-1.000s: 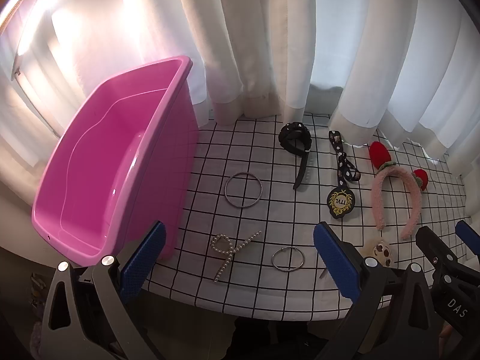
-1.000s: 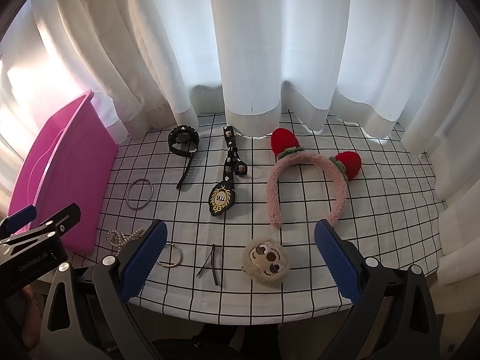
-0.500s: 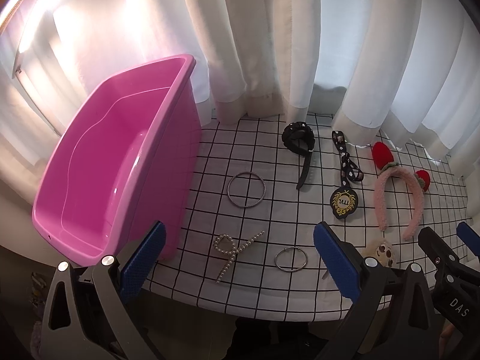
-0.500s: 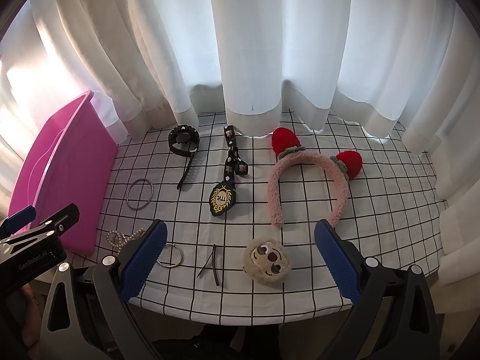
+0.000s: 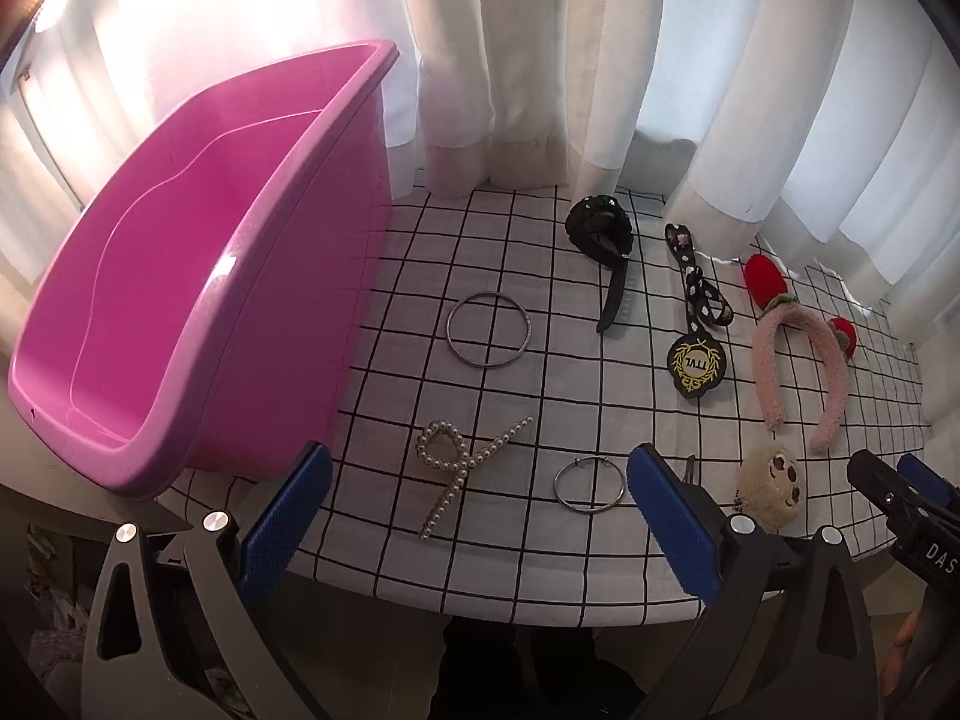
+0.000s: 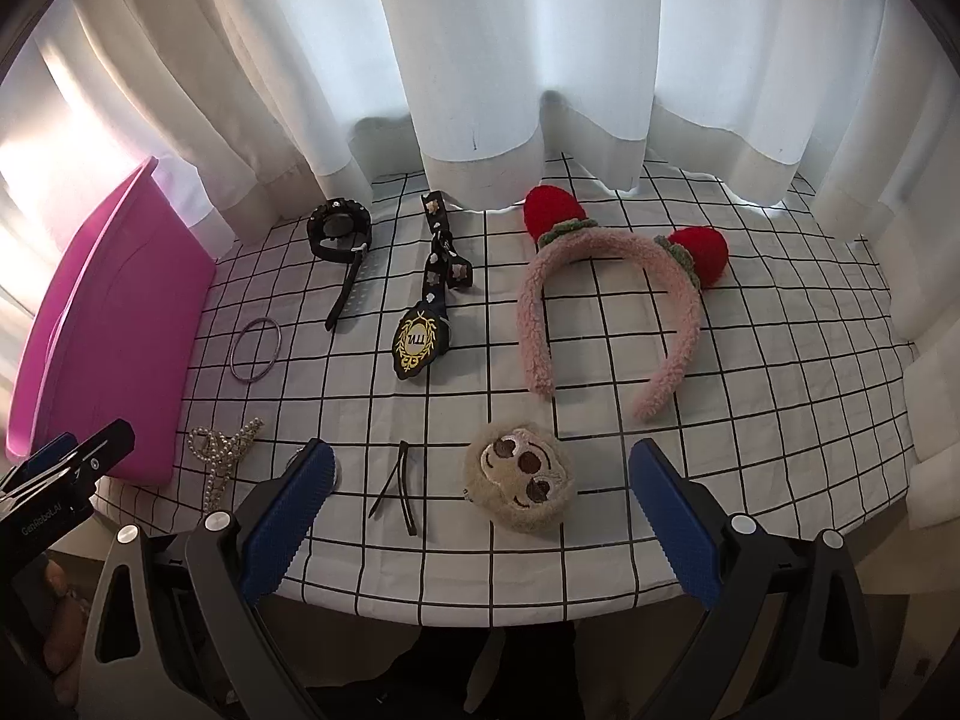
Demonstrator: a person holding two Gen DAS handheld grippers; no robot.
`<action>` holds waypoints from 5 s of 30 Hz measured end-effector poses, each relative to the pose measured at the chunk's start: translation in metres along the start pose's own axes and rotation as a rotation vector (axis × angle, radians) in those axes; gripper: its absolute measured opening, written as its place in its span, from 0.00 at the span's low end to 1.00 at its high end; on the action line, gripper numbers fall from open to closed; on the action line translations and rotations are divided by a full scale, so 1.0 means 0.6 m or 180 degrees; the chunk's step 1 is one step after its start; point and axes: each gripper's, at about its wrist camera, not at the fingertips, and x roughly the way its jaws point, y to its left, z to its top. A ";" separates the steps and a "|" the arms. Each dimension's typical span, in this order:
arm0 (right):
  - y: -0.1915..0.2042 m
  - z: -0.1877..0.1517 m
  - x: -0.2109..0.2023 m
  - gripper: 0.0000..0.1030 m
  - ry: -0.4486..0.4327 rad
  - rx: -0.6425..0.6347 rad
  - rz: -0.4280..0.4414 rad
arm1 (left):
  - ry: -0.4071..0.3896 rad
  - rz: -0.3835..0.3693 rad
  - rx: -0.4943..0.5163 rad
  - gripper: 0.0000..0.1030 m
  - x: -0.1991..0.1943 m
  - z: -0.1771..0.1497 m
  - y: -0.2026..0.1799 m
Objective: Organize jewelry
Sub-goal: 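Grasp the pearl claw clip with the left tool while the right tool grasps the sloth plush, then carry both items over the pink tub and open both tools to drop them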
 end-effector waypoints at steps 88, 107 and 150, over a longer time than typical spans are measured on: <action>-0.028 -0.011 0.124 0.47 -0.0011 -0.0115 -0.0028 | -0.0096 -0.0157 0.0042 0.50 0.162 -0.027 -0.008; 0.087 0.100 -0.016 0.47 -0.0661 -0.0635 0.0424 | -0.0952 -0.0330 -0.0221 0.50 -0.044 0.083 0.003; 0.685 0.190 0.116 0.49 -0.0148 -0.2219 0.1136 | -0.0464 0.0706 -0.1637 0.51 0.008 0.131 0.410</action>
